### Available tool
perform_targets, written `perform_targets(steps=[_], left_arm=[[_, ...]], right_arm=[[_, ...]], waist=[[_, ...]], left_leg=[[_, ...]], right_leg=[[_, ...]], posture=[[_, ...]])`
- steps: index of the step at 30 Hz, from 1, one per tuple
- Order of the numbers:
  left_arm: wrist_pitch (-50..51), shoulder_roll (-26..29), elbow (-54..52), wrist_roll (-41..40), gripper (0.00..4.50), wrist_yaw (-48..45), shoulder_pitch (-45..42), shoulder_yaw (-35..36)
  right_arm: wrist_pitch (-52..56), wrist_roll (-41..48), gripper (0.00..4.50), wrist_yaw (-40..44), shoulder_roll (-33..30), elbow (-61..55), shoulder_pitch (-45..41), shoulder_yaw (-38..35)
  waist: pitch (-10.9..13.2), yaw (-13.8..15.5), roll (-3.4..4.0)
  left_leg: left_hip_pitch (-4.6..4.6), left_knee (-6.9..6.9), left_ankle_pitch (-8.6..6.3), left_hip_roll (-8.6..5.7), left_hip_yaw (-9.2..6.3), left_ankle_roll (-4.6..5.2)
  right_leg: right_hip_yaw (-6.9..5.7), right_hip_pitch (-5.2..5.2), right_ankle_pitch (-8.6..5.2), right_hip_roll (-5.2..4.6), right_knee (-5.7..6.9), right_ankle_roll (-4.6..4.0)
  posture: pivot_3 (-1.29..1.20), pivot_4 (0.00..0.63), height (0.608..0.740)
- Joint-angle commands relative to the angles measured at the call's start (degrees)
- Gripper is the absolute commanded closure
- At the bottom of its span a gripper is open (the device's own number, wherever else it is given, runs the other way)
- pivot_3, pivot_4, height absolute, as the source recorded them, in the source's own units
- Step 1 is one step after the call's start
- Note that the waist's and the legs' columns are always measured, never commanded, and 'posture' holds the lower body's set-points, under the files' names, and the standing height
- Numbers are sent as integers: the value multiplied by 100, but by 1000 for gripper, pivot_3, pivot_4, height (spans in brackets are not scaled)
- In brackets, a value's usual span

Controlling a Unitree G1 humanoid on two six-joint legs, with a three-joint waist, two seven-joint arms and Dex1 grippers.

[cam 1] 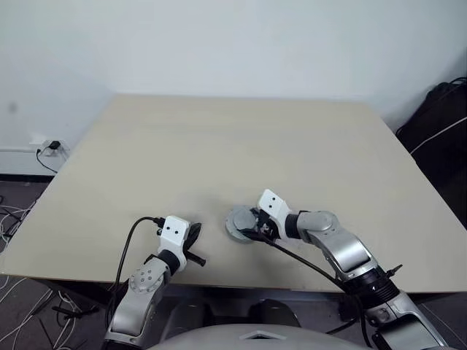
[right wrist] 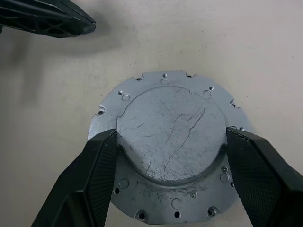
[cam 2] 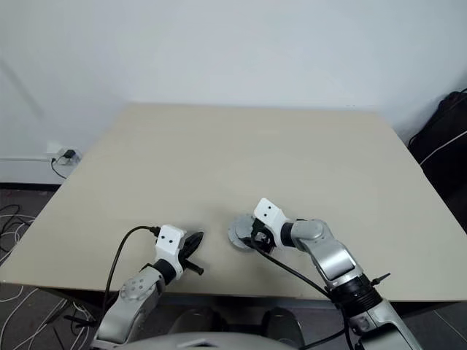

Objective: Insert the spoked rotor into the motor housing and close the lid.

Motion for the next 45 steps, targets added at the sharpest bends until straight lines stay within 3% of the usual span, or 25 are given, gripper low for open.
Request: perform_targets(steps=[1, 7, 14, 22, 28, 45], left_arm=[[-34, -10, -250, -12, 4500, 6, -53, -12], [42, -80, -270, -97, 4500, -2, -158, -4], [719, -227, -261, -137, 4500, -56, -906, -179], [2849, -697, -209, -1608, 4500, -391, -1854, 224], [3773, -853, -68, -1973, 4500, -222, -2094, 293], [4198, -1114, 212, -1785, 4500, 658, -2085, 591]], right_arm=[[225, -182, 1336, -123, -87, 72, -54, 29], [260, -213, 1336, -184, -92, 140, -114, 59], [251, -240, 1336, -205, -60, 178, -157, 112], [216, -251, 1336, -259, -40, 184, -145, 104], [219, -256, 1336, -300, -19, 135, -100, 94], [205, -274, 1336, -287, 0, 166, -153, 148]], waist=[[-6, 1, -2], [-13, 1, -4], [-15, 2, -3], [-18, -4, -8], [-16, -11, -12], [-13, -7, -16]], left_leg=[[1, 0, 0, 0, 0, 0], [6, 0, 0, 0, 0, 0], [6, 0, -2, 1, 0, 3], [6, 8, 11, 1, -1, -17], [14, 15, 11, 1, -2, -15], [41, 15, 4, 1, -9, -6]], right_leg=[[0, 1, 0, 0, 0, 0], [1, 7, 1, -1, 0, 1], [0, 9, 10, -1, 1, 3], [-1, 12, 13, 3, 2, 6], [-1, 26, 16, 6, 0, 12], [2, 57, 18, -3, -5, 15]], posture=[[0, 0, 740], [0, 0, 740], [0, 0, 740], [0, 0, 740], [0, 0, 740], [0, 0, 740]])
